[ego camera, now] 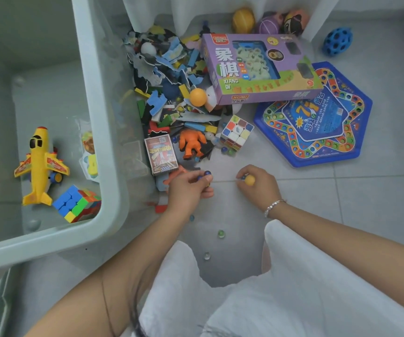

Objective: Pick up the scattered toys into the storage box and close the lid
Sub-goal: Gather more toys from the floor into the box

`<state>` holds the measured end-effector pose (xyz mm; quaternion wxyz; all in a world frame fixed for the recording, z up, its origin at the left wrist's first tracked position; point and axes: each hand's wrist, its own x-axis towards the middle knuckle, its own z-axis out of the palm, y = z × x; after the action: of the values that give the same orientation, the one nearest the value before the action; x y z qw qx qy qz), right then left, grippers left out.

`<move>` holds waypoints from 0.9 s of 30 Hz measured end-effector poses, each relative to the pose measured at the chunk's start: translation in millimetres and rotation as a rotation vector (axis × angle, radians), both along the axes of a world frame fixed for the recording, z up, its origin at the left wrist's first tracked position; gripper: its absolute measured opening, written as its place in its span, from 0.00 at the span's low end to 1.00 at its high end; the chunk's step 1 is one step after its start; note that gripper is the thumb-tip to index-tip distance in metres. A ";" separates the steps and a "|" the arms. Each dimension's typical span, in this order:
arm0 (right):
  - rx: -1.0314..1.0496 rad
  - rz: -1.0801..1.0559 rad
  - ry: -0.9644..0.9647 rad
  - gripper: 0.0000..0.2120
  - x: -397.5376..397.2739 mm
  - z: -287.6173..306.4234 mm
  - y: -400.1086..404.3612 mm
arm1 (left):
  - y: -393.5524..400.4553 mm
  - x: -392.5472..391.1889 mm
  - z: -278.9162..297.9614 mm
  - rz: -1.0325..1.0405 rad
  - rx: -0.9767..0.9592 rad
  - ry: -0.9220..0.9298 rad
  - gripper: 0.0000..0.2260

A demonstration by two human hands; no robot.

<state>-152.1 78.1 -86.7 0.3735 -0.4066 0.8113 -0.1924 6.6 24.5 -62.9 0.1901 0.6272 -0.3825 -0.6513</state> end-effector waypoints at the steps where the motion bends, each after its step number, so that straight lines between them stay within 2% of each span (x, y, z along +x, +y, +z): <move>1: -0.028 -0.075 -0.067 0.03 -0.2 5.3 0.6 | 0.5 -2.1 3.6 -0.014 -0.028 -0.014 0.04; 5: -0.157 -0.232 -0.334 0.07 -2.8 39.7 4.3 | 4.2 -13.0 30.3 -0.049 -0.102 -0.020 0.05; 13: -0.441 -0.244 -0.418 0.06 -9.9 152.5 -10.0 | 10.4 -31.4 146.0 -0.053 -0.257 0.154 0.06; 17: -0.528 -0.136 -0.492 0.06 2.6 215.7 -27.2 | 1.7 -9.1 221.5 0.010 -0.379 0.221 0.05; 20: -0.514 0.003 -0.577 0.06 25.0 252.7 -45.6 | -13.2 30.2 260.0 0.051 -0.495 0.185 0.05; 24: -0.458 0.254 -0.586 0.06 78.5 282.9 -83.8 | -48.8 100.5 268.7 0.091 -0.528 -0.004 0.04; 27: -0.402 0.476 -0.411 0.06 130.8 280.7 -118.5 | -81.3 152.3 242.7 -0.008 -0.417 -0.149 0.06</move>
<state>-21.3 -40.4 194.1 0.4754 -0.6020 0.5483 -0.3332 158.8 -56.8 179.8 0.2841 0.6191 -0.5245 -0.5108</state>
